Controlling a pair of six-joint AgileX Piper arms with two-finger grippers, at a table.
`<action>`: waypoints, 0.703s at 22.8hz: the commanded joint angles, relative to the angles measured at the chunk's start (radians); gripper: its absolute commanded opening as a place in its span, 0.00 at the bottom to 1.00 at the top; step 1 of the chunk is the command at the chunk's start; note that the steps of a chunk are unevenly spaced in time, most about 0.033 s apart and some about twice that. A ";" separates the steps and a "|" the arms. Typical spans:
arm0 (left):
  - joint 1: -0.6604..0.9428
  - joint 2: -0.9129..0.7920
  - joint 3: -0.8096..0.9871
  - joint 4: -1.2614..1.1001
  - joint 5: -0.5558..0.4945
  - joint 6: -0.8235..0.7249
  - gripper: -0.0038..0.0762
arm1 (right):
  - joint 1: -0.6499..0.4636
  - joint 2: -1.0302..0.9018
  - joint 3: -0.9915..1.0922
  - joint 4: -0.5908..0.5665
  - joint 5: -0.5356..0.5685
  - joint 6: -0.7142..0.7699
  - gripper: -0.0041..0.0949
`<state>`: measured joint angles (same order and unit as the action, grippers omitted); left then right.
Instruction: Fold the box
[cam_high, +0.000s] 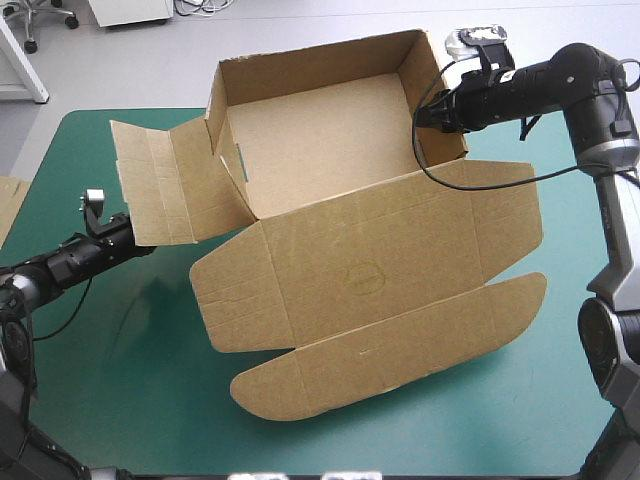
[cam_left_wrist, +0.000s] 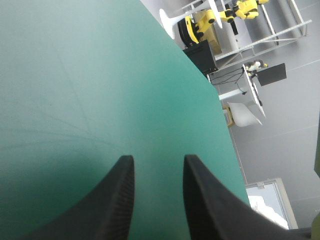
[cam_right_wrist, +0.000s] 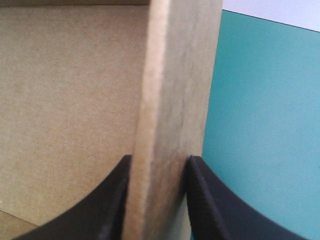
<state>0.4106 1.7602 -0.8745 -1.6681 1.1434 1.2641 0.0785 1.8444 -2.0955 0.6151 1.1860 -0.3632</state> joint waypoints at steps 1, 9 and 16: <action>-0.083 -0.039 -0.070 -0.072 0.156 -0.020 0.35 | -0.009 -0.064 -0.035 0.063 -0.050 0.004 0.03; -0.114 -0.078 -0.202 -0.051 0.158 -0.160 0.35 | -0.009 -0.056 -0.035 0.010 -0.070 0.026 0.03; -0.208 -0.106 -0.312 -0.038 0.158 -0.244 0.35 | -0.009 -0.034 -0.035 0.000 -0.085 0.030 0.03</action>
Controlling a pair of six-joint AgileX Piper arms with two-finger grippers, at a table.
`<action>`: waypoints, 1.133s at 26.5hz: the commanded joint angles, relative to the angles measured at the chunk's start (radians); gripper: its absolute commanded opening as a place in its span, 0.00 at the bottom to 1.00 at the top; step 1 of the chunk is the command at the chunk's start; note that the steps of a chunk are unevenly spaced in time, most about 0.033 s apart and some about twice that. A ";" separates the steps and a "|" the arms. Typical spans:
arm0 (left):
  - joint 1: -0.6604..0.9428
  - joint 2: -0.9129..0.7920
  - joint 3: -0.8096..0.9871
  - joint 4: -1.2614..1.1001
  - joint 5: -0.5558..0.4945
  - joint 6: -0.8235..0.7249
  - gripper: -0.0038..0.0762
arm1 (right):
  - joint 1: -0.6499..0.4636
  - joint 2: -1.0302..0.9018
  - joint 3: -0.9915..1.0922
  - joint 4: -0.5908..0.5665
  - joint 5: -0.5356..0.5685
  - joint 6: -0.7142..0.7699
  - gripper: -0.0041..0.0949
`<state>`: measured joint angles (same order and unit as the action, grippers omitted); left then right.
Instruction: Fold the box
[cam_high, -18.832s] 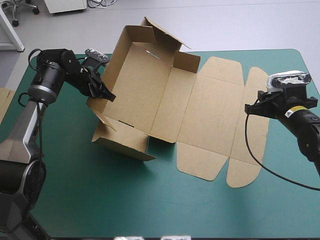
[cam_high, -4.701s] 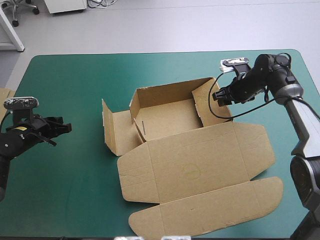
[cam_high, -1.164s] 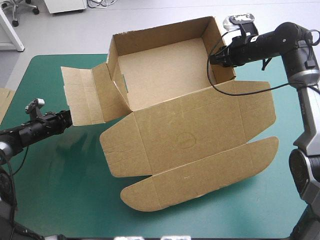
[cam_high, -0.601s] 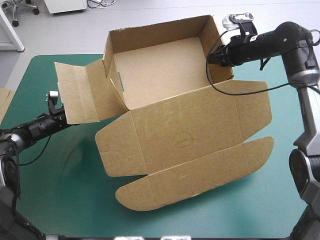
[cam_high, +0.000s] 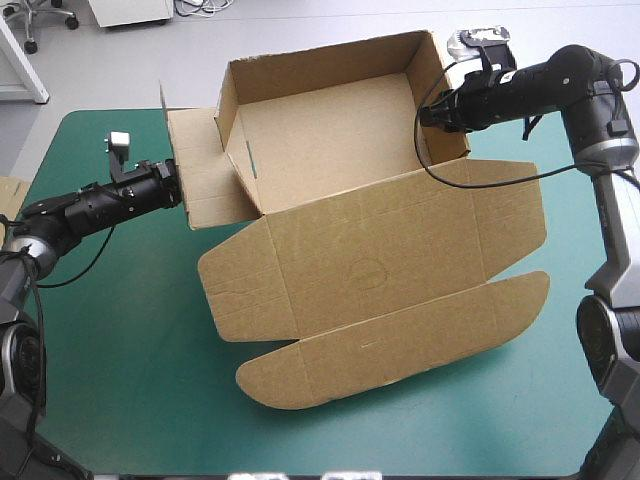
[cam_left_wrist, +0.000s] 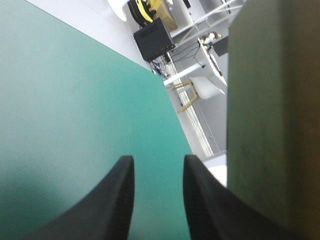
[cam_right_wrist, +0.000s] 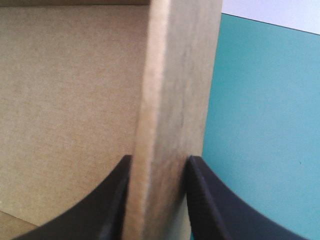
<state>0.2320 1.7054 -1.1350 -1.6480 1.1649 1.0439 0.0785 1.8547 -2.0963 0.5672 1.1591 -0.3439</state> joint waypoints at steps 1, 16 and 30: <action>-0.034 -0.051 -0.061 -0.058 0.137 -0.032 0.35 | -0.009 -0.042 -0.034 0.035 -0.063 0.015 0.03; -0.108 -0.054 -0.155 -0.121 0.137 -0.104 0.35 | -0.009 -0.024 -0.034 -0.011 -0.091 0.028 0.03; -0.134 -0.054 -0.219 -0.166 0.137 -0.131 0.35 | -0.009 -0.022 -0.034 -0.018 -0.091 0.033 0.03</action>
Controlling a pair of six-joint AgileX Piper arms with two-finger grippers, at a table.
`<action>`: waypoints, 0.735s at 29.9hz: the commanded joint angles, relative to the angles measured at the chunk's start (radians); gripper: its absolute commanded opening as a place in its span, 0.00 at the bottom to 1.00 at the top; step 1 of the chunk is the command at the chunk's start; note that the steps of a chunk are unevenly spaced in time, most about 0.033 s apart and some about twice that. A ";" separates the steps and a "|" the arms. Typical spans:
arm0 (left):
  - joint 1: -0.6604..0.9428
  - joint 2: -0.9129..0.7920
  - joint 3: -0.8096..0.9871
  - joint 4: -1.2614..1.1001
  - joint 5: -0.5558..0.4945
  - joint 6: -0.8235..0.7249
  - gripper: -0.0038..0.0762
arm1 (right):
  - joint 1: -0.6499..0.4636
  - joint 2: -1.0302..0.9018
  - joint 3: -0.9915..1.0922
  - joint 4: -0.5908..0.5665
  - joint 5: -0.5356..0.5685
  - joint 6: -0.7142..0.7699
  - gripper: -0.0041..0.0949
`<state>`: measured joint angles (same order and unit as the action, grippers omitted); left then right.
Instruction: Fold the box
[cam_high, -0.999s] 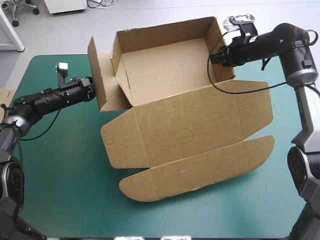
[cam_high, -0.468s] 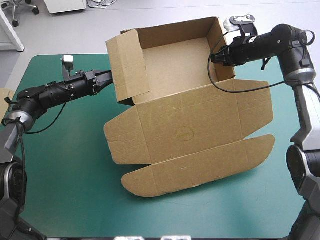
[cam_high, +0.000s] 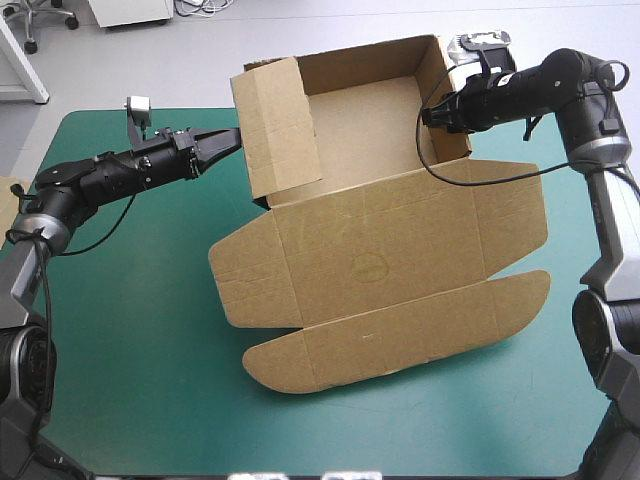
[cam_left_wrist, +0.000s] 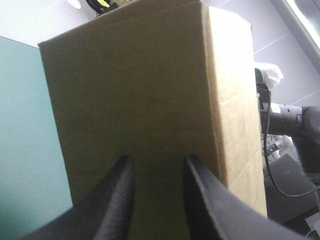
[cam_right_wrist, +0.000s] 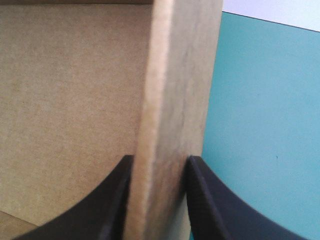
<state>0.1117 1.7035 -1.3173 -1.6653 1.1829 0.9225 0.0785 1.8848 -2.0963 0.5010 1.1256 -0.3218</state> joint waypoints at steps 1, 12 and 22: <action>-0.015 -0.052 -0.036 -0.154 0.119 -0.010 0.35 | -0.009 -0.052 -0.034 0.048 -0.057 0.011 0.03; -0.066 -0.052 -0.093 -0.163 0.119 -0.024 0.35 | -0.009 -0.052 -0.034 0.036 -0.053 0.013 0.03; -0.073 -0.052 -0.105 -0.134 0.119 -0.030 0.35 | -0.009 -0.052 -0.034 0.040 -0.031 0.013 0.03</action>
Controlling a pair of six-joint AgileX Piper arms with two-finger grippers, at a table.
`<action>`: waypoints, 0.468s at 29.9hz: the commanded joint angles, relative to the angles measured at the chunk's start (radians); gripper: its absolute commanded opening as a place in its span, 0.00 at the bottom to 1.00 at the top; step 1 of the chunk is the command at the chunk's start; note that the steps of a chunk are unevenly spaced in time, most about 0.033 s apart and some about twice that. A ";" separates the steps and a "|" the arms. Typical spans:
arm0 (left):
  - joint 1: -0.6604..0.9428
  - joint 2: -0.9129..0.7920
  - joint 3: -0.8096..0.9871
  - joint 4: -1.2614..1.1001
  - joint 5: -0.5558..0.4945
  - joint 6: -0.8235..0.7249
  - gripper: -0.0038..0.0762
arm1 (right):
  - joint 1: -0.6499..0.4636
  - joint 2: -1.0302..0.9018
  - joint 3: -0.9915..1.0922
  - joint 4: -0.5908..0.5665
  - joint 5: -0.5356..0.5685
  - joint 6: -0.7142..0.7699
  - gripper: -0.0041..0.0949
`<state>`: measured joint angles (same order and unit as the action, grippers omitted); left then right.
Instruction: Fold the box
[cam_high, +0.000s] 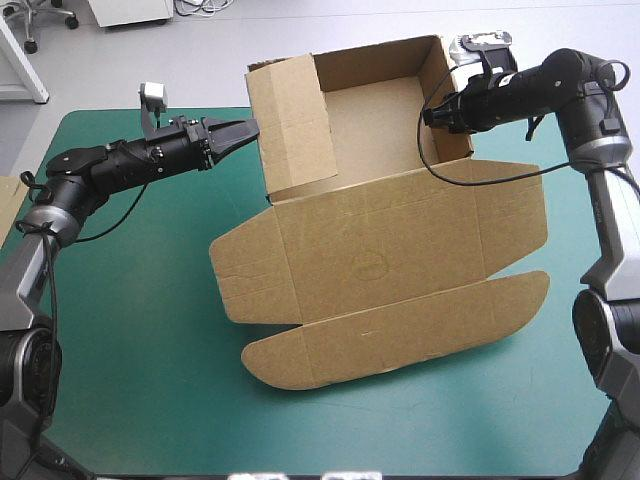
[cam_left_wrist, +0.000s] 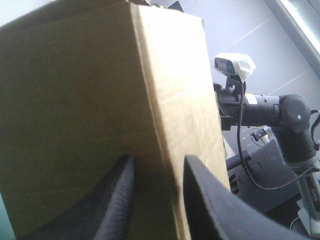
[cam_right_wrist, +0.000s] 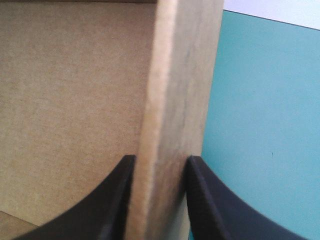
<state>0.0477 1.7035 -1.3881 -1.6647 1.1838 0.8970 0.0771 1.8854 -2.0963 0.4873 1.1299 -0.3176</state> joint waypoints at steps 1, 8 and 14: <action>-0.009 -0.052 -0.035 -0.135 0.118 -0.005 0.35 | -0.007 -0.053 -0.034 0.053 -0.031 0.011 0.03; -0.009 -0.052 -0.052 -0.005 0.102 -0.022 0.53 | 0.004 -0.052 -0.034 0.006 0.005 0.041 0.03; -0.063 -0.052 -0.142 0.197 0.011 -0.097 0.67 | 0.008 -0.052 -0.034 0.020 0.005 0.049 0.03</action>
<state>0.0185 1.7035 -1.4591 -1.4813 1.1891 0.8291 0.0814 1.8854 -2.0963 0.4428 1.1779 -0.2812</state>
